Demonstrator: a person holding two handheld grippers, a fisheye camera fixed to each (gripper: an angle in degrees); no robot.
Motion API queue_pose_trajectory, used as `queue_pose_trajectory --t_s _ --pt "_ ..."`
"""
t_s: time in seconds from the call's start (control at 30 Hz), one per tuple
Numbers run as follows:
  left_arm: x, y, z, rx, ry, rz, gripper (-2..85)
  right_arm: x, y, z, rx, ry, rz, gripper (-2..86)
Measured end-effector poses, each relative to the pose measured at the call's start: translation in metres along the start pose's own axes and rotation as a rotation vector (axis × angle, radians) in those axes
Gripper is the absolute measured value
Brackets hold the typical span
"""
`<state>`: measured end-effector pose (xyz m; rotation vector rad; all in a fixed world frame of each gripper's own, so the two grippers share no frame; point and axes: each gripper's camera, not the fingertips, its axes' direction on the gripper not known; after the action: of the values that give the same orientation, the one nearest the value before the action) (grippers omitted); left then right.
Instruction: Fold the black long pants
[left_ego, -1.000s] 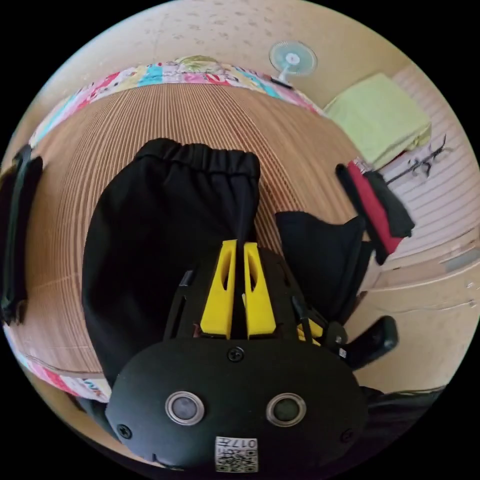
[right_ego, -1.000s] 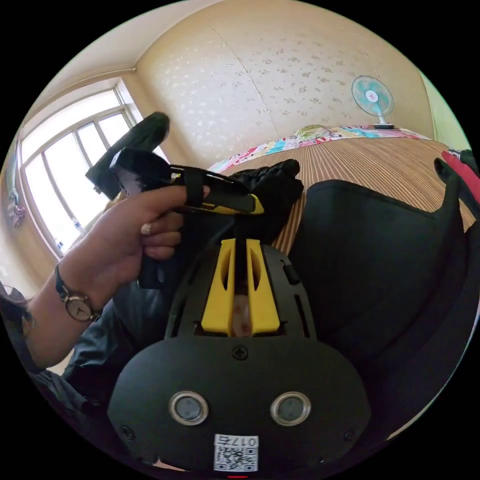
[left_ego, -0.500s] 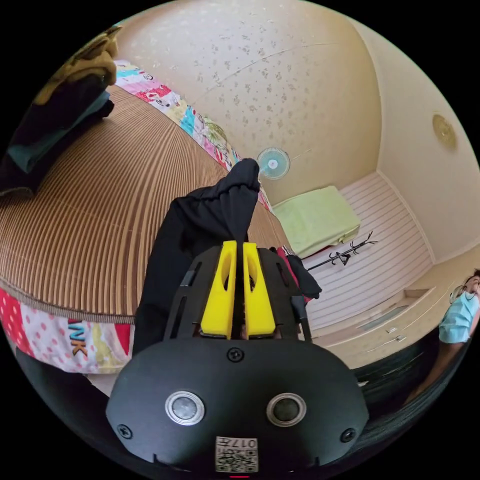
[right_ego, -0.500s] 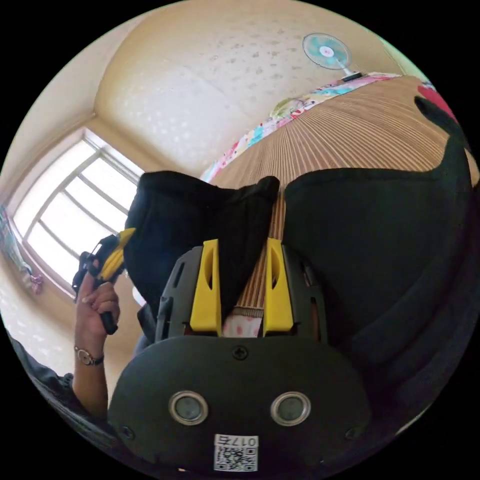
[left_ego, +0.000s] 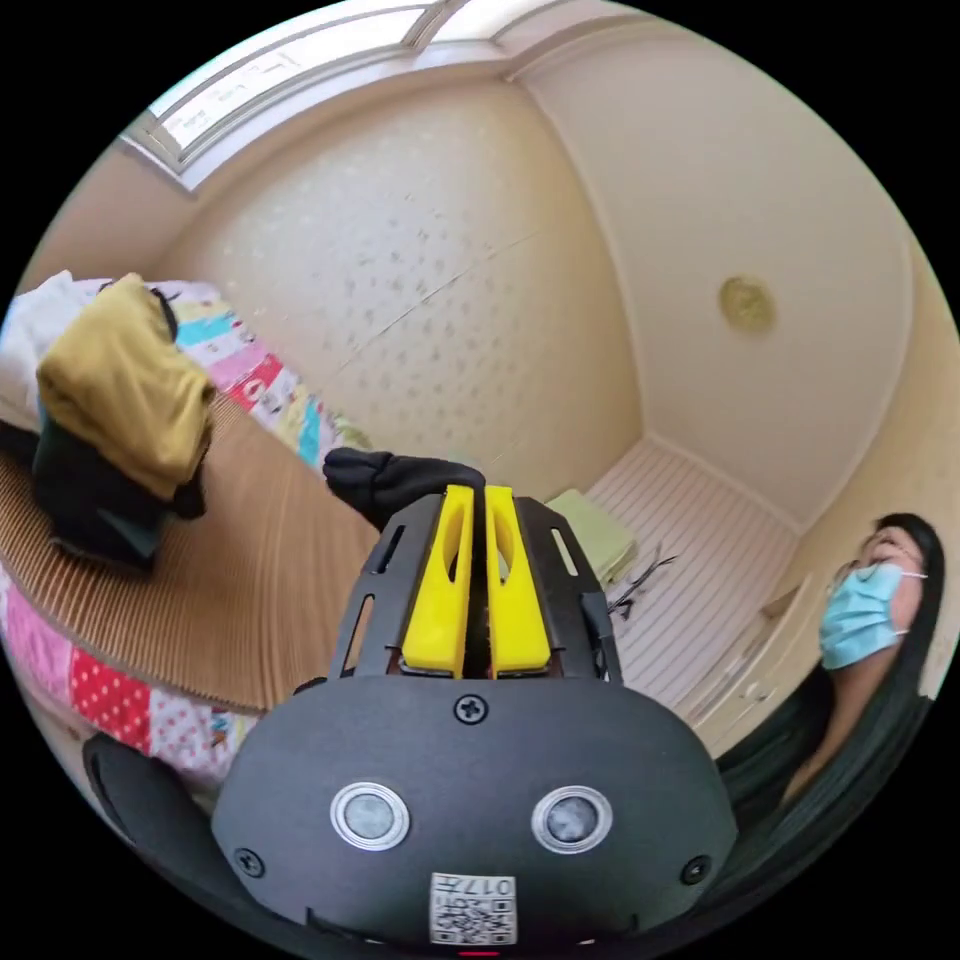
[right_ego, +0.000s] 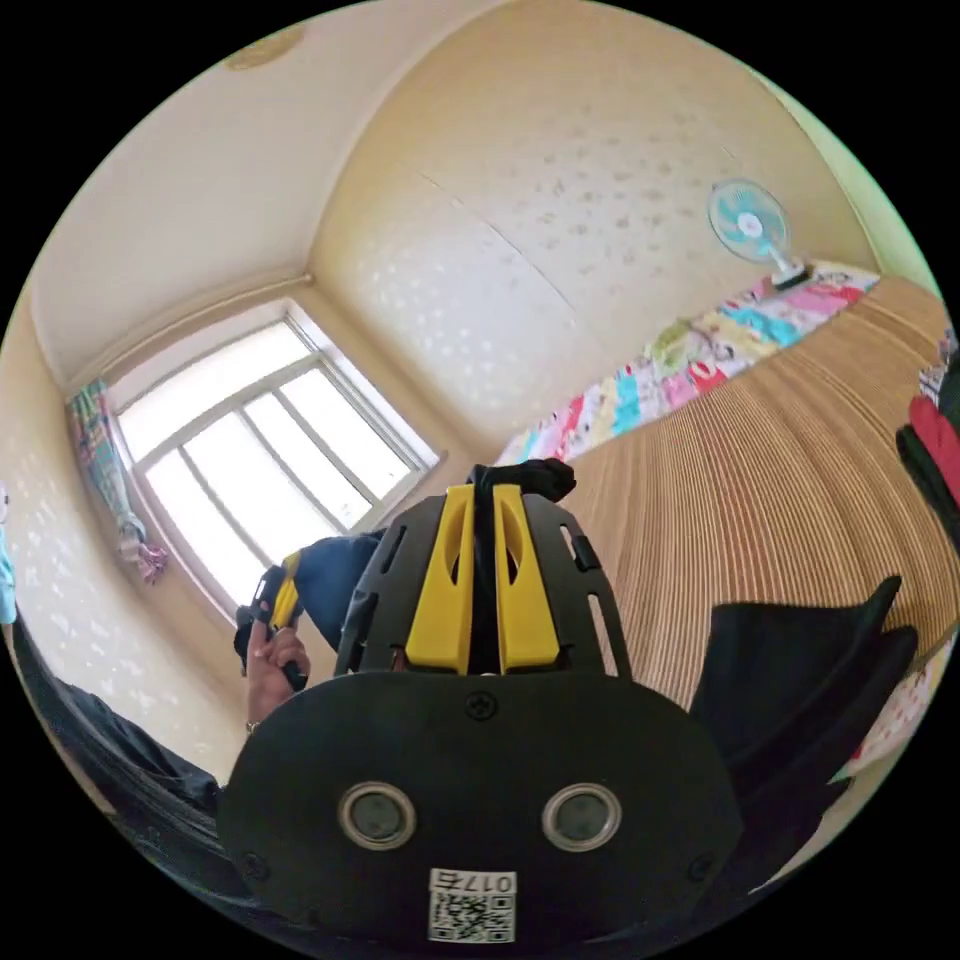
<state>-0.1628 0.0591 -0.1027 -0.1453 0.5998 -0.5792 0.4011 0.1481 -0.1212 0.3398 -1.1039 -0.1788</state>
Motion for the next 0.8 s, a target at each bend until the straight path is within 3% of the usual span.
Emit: queue_pose_trajectory --t_s 0.07,0.17,0.3,0.37,0.57,0.8 --pt "0.039 -0.017 -0.034 0.109 0.179 0.028 -0.5 -0.070 -0.038 -0.064 0.167 -0.069 -0.119 2.6" --pt "0.107 -0.048 -0.059 0.114 0.340 0.191 -0.6 -0.168 -0.076 -0.145 0.341 -0.116 -0.318 2.6" --pt "0.203 -0.074 -0.082 0.125 0.417 0.444 -0.7 -0.292 -0.096 -0.230 0.540 -0.106 -0.573 2.5" --pt "0.261 -0.086 -0.096 0.138 0.456 0.579 -0.6 -0.371 -0.100 -0.269 0.648 -0.003 -0.731 2.4" --pt "0.366 -0.099 -0.125 0.221 0.401 0.888 -0.6 -0.499 -0.123 -0.318 0.672 0.074 -0.918 2.5" --pt "0.375 -0.070 -0.094 0.261 0.270 0.941 -0.5 -0.517 -0.114 -0.283 0.613 0.230 -0.999 2.5"
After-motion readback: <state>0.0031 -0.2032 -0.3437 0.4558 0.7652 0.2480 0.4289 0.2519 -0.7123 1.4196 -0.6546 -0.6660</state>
